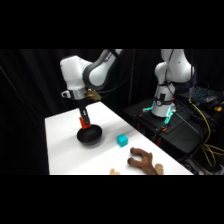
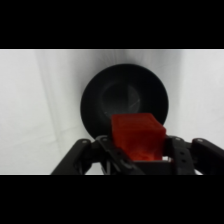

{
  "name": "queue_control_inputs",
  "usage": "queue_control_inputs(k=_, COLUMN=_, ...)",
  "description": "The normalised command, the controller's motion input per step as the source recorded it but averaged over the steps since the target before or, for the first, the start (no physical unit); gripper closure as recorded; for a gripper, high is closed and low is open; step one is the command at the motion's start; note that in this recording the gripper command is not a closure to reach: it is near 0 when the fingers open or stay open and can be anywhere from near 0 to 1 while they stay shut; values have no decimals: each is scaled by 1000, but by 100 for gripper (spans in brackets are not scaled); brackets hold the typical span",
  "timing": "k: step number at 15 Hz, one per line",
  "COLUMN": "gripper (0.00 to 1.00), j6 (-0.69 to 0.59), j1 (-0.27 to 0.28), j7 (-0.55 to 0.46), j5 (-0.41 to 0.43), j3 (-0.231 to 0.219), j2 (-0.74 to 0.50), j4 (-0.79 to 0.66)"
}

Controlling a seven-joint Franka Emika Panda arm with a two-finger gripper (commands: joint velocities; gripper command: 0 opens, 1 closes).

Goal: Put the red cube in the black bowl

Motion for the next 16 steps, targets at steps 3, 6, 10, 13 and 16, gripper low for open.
queue_control_inputs(k=3, gripper=100, j6=79, j1=-95, j7=-175, j5=161, j3=35, j2=214, j4=237)
queue_control_inputs(k=6, gripper=100, j6=39, j1=-61, j7=-137, j5=157, j3=64, j2=161, j4=190)
queue_control_inputs(k=10, gripper=100, j6=13, j1=-25, j7=-107, j5=120, j3=71, j2=97, j4=106)
queue_control_inputs(k=13, gripper=0, j6=-32, j1=-11, j7=-80, j5=67, j3=22, j2=56, j4=93)
queue_control_inputs(k=16, gripper=0, j6=-203, j1=12, j7=5, j5=25, j3=-22, j2=-130, j4=65)
